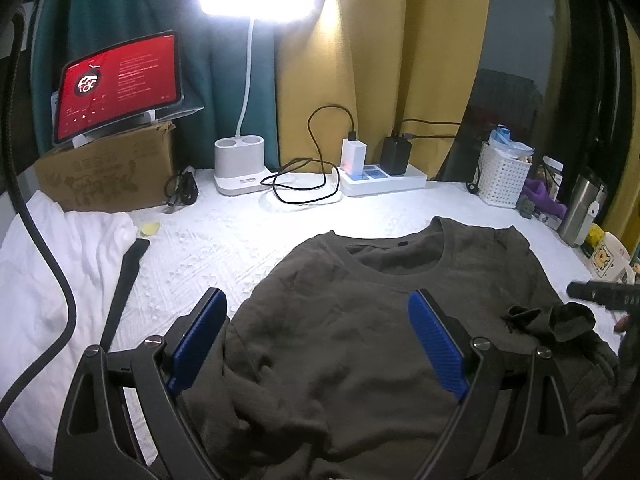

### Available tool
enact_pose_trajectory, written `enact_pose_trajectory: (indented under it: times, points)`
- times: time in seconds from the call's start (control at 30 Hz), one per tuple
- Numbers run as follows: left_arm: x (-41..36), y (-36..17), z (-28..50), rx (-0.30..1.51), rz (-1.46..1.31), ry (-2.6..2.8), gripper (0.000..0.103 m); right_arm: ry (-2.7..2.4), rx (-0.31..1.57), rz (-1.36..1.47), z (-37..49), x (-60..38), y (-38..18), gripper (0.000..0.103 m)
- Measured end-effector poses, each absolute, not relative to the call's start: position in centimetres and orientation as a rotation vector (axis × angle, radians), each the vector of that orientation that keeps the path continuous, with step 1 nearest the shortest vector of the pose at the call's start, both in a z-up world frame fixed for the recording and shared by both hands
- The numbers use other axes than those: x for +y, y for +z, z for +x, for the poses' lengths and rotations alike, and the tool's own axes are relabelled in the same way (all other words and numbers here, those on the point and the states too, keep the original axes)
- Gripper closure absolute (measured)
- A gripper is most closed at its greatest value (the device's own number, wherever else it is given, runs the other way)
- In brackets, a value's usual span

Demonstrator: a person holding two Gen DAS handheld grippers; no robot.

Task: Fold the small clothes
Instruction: 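Release the sleeve with the right gripper and lift away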

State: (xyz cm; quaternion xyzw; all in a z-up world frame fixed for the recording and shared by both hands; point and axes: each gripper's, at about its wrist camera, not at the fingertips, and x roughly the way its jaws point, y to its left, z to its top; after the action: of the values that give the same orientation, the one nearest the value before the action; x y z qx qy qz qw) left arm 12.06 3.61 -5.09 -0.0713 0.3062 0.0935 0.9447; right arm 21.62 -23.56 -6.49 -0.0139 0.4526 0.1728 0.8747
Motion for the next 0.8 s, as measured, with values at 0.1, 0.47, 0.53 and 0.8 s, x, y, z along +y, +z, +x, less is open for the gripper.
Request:
enact_pose_trajectory:
  times: [0.1, 0.47, 0.53, 0.8]
  points:
    - [3.7, -5.1, 12.1, 0.63, -0.145, 0.196, 0.011, 0.407, 1.007, -0.022, 21.5, -23.2, -8.2, 0.0]
    - [3.7, -5.2, 11.5, 0.63, -0.142, 0.197, 0.011, 0.501, 1.1, -0.024, 18.0, -21.5, -9.7, 0.0]
    - [3.8, -5.2, 11.2, 0.629, -0.138, 0.201, 0.011, 0.505, 1.134, -0.043, 17.5, -21.0, -10.3, 0.0]
    - [6.0, -5.1, 10.7, 0.632, -0.149, 0.256, 0.011, 0.496, 1.021, -0.004, 18.4, -21.0, -7.6, 0.0]
